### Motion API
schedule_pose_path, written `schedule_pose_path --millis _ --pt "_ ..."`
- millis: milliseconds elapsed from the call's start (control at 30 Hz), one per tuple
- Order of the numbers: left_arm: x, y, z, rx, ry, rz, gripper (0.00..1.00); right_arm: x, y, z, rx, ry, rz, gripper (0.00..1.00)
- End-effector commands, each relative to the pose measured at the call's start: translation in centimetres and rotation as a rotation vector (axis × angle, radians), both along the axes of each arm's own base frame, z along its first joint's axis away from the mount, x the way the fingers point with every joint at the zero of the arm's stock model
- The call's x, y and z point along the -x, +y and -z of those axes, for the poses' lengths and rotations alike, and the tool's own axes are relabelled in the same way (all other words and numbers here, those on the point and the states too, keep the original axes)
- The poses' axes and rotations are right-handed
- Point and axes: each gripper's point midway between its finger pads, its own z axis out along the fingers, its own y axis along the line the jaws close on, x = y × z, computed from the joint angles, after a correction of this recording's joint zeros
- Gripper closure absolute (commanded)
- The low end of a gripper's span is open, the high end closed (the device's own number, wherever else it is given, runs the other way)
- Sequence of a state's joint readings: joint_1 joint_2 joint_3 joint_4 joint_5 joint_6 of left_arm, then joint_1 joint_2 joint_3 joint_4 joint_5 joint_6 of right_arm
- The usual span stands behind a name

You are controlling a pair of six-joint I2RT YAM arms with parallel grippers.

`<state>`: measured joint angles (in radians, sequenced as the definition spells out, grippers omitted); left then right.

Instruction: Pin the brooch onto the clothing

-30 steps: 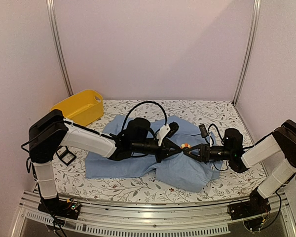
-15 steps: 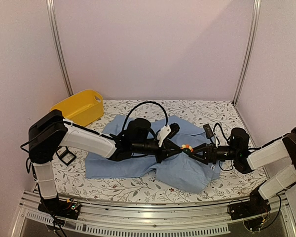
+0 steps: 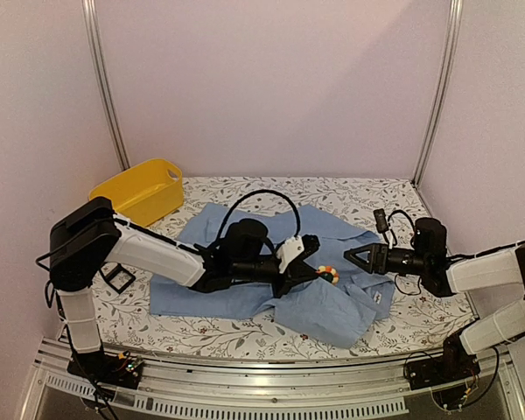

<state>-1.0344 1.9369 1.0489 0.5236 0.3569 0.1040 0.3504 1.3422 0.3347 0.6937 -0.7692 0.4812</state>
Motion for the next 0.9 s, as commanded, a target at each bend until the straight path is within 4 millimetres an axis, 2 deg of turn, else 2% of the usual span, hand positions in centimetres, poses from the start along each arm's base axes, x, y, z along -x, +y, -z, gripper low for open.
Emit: schedule_pose_path --millis 0,167,267,433,600,700,800,867 --pt "2.1 0.1 -1.0 -0.024 -0.189 0.082 1.00 -3.5 -3.1 2.7 0.205 0.074 0.243 0.48" --pt "4.8 0.3 1.1 -0.123 -0.271 0.184 0.98 -5.2 -5.4 5.1 0.334 0.141 0.384 0.47" --pt "6.6 0.7 3.0 -0.206 -0.303 0.259 0.79 -5.5 -5.8 6.9 0.382 0.198 0.401 0.47" --pt "10.2 1.0 4.9 -0.319 -0.248 0.384 0.54 -6.4 -7.0 9.6 0.465 0.276 0.469 0.47" --pt "12.9 1.6 4.4 -0.378 -0.180 0.435 0.42 -7.5 -7.9 11.5 0.562 0.326 0.511 0.48" --pt "14.1 2.0 3.7 -0.404 -0.109 0.452 0.37 -8.6 -8.1 11.4 0.589 0.333 0.528 0.47" --pt "14.4 2.4 2.4 -0.416 -0.042 0.430 0.37 -9.7 -8.4 12.1 0.662 0.376 0.537 0.47" --pt "13.5 2.6 1.0 -0.400 -0.036 0.355 0.37 -10.5 -8.9 12.6 0.722 0.398 0.539 0.47"
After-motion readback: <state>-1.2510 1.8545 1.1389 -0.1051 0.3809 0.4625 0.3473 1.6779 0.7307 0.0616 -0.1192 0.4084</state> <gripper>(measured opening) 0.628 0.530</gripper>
